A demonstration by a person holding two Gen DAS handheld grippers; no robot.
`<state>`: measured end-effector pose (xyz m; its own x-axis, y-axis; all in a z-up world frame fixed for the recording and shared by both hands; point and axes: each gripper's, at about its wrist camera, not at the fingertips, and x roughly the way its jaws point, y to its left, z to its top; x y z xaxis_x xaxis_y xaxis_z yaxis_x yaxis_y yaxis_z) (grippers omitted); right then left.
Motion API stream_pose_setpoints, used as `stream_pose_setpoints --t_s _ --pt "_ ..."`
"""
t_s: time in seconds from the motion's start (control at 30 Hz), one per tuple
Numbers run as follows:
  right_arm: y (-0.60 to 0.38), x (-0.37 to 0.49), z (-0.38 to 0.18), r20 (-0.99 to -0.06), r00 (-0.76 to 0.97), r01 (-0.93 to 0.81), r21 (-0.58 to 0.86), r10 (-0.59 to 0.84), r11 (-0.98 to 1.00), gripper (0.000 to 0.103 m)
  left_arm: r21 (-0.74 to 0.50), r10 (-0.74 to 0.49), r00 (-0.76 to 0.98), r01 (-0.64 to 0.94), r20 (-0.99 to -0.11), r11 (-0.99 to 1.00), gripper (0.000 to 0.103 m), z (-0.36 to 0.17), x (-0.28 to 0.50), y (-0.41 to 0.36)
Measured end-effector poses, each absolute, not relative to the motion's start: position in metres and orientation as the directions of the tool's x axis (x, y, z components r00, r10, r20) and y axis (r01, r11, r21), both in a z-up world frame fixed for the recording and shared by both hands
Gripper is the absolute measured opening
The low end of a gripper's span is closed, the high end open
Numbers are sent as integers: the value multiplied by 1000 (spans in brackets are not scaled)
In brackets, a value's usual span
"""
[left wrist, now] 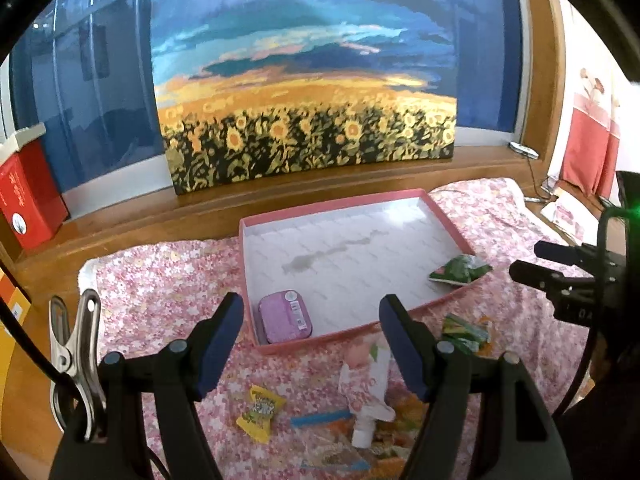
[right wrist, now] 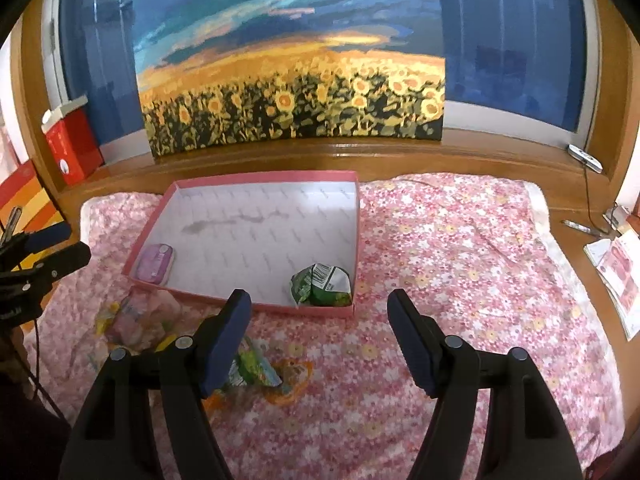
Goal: Organize snacks
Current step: 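Move both open tools back toward the remaining snacks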
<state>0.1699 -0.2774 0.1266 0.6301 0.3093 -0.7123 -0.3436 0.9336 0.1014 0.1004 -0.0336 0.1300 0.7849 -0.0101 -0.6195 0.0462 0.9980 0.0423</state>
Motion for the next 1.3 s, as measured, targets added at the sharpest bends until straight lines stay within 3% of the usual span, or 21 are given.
stream_pose_setpoints --t_s 0.43,1.3 --pt "-293 111 143 -678 645 -349 149 352 925 72 55 -26 800 73 -599 996 74 149 53 -43" --pt "-284 45 119 -791 479 -379 205 381 902 72 -48 -42 655 8 -754 999 74 111 -7 -39"
